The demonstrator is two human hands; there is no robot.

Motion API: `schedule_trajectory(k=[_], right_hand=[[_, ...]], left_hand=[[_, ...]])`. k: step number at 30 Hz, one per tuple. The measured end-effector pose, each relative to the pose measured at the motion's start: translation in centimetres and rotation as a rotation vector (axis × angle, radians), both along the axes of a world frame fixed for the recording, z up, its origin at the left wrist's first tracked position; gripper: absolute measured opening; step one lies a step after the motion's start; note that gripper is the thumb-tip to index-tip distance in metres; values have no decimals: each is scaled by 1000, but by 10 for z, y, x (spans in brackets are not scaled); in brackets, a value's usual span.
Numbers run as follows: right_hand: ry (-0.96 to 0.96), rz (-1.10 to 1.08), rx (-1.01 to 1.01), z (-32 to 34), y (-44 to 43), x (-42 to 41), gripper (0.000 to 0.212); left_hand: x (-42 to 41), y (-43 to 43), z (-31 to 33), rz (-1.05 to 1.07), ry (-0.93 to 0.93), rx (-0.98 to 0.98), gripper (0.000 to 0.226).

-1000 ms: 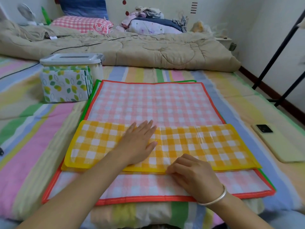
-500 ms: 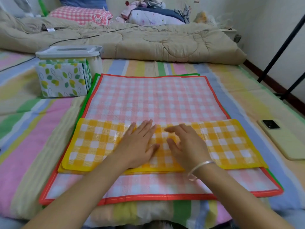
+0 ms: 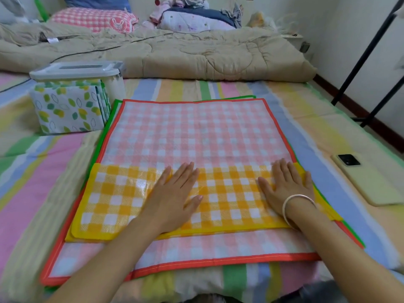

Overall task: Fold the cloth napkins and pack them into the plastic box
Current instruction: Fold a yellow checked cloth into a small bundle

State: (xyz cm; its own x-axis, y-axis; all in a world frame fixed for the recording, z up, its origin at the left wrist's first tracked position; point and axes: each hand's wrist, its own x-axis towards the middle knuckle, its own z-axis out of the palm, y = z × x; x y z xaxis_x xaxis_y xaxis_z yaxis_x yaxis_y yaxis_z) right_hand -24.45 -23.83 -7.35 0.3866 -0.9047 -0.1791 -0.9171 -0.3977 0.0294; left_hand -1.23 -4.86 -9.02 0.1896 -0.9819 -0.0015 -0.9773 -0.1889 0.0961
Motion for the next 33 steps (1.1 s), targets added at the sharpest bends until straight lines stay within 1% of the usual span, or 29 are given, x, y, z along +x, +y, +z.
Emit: schedule_trajectory(k=[2,3,4,5,7,8,9,10,13,16,18,19,20,22,23,24,25,26,27,29,30,33], right_hand=[[-7,9,-14,-4,4,3,80],[-15,10,-24,-5,4,4,80],[-20,8,-31,-5,4,3,80],[-23,5,-35,-5,3,3,79],[-29,1,-39,-5,3,2,79],[-31,3,-41,-7,3,3,79],[-32,4,-44,-8,4,3,79],[-35,2,-47,-8,4,3,80],[-55,-16,-45,-8,3,3,81],[-62,-20,-30,-7,2,4,81],[-80,-19,-21,-6,1,5,81],[-99,-20,-15,-5,1,5,81],[-132,-27,-6,-4,0,4,82],[-248,-50,11,-2,1,3,85],[-333,-58,15,1,1,3,86],[-436,-63,16,5,0,2,86],[-545,-65,12,10,0,0,84],[-633,-56,-12,16,1,-4,81],[-680,-37,-60,21,2,-9,77],[-683,12,-180,28,5,-21,65],[-676,21,-201,30,5,-27,58],[-629,-1,-142,34,-1,-38,43]], left_hand=[[5,4,5,5,137,-32,90],[11,10,8,29,163,-33,88],[19,19,10,79,126,-36,85],[29,31,10,166,39,-43,84],[46,54,11,435,-141,13,88],[50,62,12,560,-162,71,93],[51,66,13,639,-142,116,99],[51,66,14,669,-111,141,103],[52,60,15,660,-64,188,108],[50,58,26,668,-112,238,106],[38,51,42,627,-201,223,98],[27,44,49,556,-218,165,92],[14,34,54,445,-174,78,86],[-16,11,60,156,71,-87,71],[-32,0,60,26,194,-125,62],[-46,-11,60,-79,271,-120,53],[-58,-22,59,-154,289,-88,45],[-66,-32,58,-200,260,-51,41],[-71,-40,58,-222,202,-10,39],[-75,-54,61,-220,83,59,39],[-75,-59,63,-214,53,82,40],[-77,-69,66,-225,-8,97,48]])
